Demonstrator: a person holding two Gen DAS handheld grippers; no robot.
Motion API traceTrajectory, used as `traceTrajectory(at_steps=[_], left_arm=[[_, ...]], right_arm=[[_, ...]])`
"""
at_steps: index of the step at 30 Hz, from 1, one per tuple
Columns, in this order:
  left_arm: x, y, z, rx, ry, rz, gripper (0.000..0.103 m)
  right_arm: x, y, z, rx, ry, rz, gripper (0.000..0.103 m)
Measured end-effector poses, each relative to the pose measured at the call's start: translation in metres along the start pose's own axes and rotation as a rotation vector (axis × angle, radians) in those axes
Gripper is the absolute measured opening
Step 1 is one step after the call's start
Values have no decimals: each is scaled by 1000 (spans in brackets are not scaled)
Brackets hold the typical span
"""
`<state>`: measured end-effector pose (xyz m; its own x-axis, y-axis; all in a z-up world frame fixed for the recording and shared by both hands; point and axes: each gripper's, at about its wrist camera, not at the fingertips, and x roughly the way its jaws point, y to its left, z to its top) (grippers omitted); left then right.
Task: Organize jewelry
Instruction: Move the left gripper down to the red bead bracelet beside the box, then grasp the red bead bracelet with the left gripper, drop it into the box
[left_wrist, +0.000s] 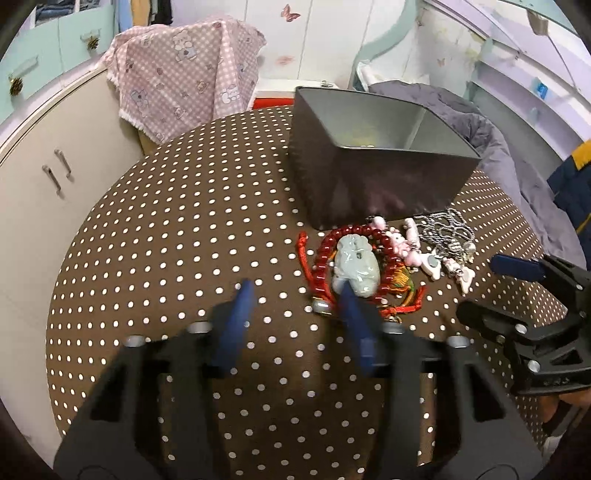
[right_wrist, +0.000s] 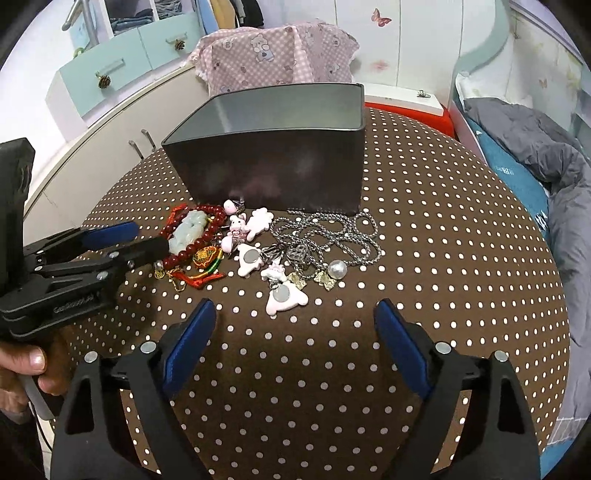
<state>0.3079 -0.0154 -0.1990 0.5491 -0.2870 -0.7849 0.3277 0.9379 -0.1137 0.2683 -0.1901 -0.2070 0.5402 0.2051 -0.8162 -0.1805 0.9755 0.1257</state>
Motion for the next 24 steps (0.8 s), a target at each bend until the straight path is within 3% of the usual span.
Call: traceTrajectory(at_steps=[2, 5, 8, 24], left_arm=[[0, -2, 0, 6, 2, -20, 14], [-2, -6, -2, 28, -2, -31, 9], [-8, -9, -4, 28, -14, -50, 8], [-67, -9, -4, 16, -131, -116, 8]], right_arm=[[2, 2, 1, -10, -5, -2, 70], [4, 9, 2, -58, -7, -30, 50], [2, 6, 2, -65, -8, -19, 21], [-50, -10, -4, -41, -100, 104, 21]])
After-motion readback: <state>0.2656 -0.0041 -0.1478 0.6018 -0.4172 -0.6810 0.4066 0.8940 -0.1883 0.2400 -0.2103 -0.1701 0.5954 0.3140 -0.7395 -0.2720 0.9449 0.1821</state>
